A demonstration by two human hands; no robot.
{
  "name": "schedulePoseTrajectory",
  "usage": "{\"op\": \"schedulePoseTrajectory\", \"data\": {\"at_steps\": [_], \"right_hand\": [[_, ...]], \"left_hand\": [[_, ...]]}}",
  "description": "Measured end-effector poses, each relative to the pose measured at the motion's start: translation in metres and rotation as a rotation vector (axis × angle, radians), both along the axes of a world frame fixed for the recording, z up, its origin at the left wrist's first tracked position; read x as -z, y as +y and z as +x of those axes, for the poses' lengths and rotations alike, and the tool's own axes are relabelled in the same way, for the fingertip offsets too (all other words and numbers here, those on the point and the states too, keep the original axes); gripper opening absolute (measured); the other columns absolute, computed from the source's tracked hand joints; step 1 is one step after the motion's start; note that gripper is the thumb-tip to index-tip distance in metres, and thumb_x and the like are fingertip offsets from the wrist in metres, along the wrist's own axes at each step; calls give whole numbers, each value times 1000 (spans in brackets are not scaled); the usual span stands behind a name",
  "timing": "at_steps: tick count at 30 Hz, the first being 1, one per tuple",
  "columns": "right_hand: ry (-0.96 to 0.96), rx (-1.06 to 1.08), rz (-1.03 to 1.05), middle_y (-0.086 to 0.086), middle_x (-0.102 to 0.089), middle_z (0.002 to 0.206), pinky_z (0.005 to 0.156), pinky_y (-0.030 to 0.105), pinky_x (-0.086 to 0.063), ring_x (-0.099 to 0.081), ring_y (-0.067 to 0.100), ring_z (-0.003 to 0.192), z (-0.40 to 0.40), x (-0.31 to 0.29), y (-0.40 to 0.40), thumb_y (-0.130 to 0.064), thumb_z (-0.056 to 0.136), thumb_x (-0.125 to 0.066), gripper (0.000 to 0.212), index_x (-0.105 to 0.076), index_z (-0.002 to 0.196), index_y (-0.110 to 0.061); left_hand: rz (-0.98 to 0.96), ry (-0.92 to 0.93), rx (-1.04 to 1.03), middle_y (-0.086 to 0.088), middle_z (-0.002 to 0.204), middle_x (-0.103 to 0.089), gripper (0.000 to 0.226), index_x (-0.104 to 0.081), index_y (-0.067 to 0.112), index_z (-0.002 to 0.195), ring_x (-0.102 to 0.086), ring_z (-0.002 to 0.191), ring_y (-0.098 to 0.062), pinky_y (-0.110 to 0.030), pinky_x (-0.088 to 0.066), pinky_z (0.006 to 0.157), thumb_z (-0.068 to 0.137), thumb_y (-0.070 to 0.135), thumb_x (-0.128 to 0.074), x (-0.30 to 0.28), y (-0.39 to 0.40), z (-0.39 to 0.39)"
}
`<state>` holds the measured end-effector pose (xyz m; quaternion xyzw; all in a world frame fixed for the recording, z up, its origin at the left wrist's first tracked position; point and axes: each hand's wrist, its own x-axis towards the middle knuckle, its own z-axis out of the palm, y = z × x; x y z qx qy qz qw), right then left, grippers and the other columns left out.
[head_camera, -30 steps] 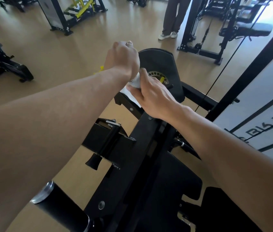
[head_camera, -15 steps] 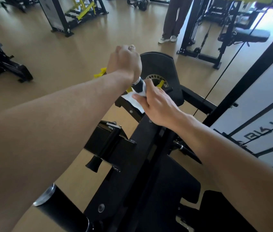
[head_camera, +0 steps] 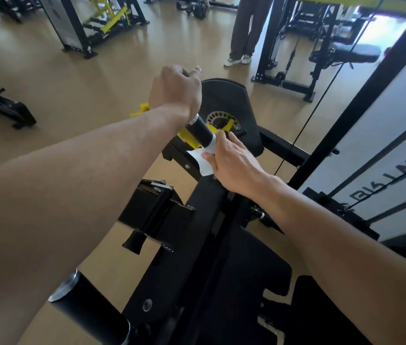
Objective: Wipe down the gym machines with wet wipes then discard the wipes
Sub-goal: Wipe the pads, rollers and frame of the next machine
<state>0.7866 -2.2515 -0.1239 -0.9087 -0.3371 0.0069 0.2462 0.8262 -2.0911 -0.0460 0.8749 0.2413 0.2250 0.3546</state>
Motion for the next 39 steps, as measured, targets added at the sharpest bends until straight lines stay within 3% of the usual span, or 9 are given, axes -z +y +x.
{"op": "schedulePoseTrajectory", "data": {"at_steps": [5,10,15,21,24,27,32,36,39], "right_hand": [[70,106,18,10,-64,125,106,48,-42,-51,31,133,-17,3,-13,-22,106,-49,27,-48,131,-12],[244,490,537,2,-65,108,72,20,-46,-61,19,93,-62,14,-43,-15,108,-40,35,-58,137,-13],[375,764,778,8,-48,72,55,31,-41,-41,17,57,-121,39,-74,-21,110,-39,30,-60,116,1],[594,849,917,-3,-69,97,87,41,-56,-65,17,91,-180,56,-71,-27,110,-41,28,-67,101,-36],[811,962,1133,4,-72,114,93,47,-58,-68,25,105,-193,71,-86,-34,107,-49,26,-68,123,-26],[916,1131,1347,10,-70,121,91,45,-56,-67,30,109,-211,76,-116,-34,103,-57,34,-64,131,-14],[925,1187,1597,14,-71,125,106,49,-50,-68,31,115,-271,87,-184,-41,103,-55,43,-62,133,-13],[864,1278,1719,18,-64,136,112,55,-43,-61,37,126,-328,106,-214,-49,101,-55,52,-62,137,-13],[814,1338,1741,19,-62,137,114,54,-42,-60,35,128,-367,111,-225,-42,102,-55,51,-58,139,-7]], "left_hand": [[271,-54,13,0,96,-71,29,-67,27,92,-63,87,-24,-30,-41,71,96,52,-54,-12,-13,-21],[575,-277,270,0,95,-70,22,-64,20,110,-65,86,-20,-28,-38,66,99,39,-59,-11,-28,-48],[639,-324,664,0,103,-68,24,-65,16,118,-64,96,-19,-31,-52,70,103,30,-52,31,-56,-104],[298,17,791,-6,127,-68,35,-57,14,139,-64,117,-21,-29,-47,103,105,15,-50,73,-98,-155],[246,49,862,-2,123,-70,43,-50,17,146,-66,112,-14,-16,-46,92,104,13,-53,88,-110,-181],[193,112,981,-5,129,-68,46,-51,19,146,-64,117,-24,-34,-49,100,101,12,-53,99,-133,-195],[54,181,1165,-6,131,-66,41,-54,22,143,-61,120,-25,-42,-46,105,103,20,-50,135,-192,-232],[-120,277,1273,5,133,-62,43,-53,22,144,-58,124,-11,-18,-45,104,102,14,-55,184,-223,-275],[-184,368,1276,3,133,-64,44,-49,24,147,-59,123,-10,-32,-48,108,104,17,-52,218,-233,-303]]}}
